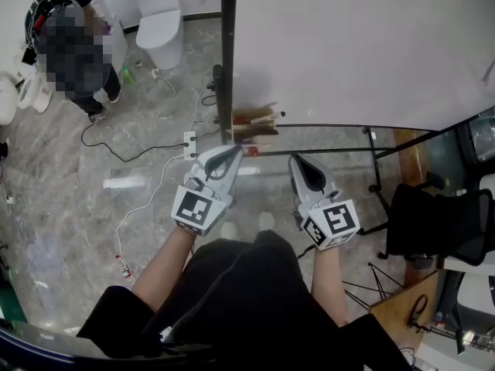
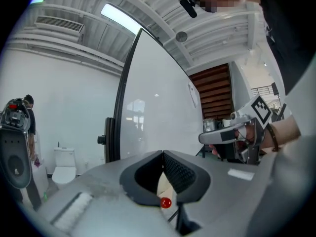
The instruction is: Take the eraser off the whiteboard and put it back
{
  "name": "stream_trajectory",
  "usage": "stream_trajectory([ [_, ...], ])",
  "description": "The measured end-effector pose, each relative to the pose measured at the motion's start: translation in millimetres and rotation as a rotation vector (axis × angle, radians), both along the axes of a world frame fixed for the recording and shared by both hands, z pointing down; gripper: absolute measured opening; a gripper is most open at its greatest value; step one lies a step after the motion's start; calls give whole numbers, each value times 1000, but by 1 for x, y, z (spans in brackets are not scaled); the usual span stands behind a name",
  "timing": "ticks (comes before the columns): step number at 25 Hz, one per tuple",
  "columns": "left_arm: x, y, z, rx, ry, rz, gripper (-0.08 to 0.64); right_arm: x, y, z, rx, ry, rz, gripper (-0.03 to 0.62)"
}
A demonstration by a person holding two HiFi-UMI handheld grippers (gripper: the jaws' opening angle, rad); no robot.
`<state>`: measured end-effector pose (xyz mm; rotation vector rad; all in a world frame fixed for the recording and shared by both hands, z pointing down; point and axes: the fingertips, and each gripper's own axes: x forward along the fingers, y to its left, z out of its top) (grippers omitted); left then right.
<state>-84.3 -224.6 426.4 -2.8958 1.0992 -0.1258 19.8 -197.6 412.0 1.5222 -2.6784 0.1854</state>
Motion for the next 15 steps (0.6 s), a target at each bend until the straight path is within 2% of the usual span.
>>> stream_trajectory([
  [3,20,-10,7,-10,-47,31,48,11,-7,1,-4,-4,-10,9],
  [9,61,-29,32,13,-246,112,179,36,-26,3,-11,-6,-39,9],
  [13,71,-40,54,-7,-332,130,263,51,-38,2,-10,-9,-55,9],
  [15,72,-40,63,-4,-378,137,262,56,-38,4,-6,-11,-61,9],
])
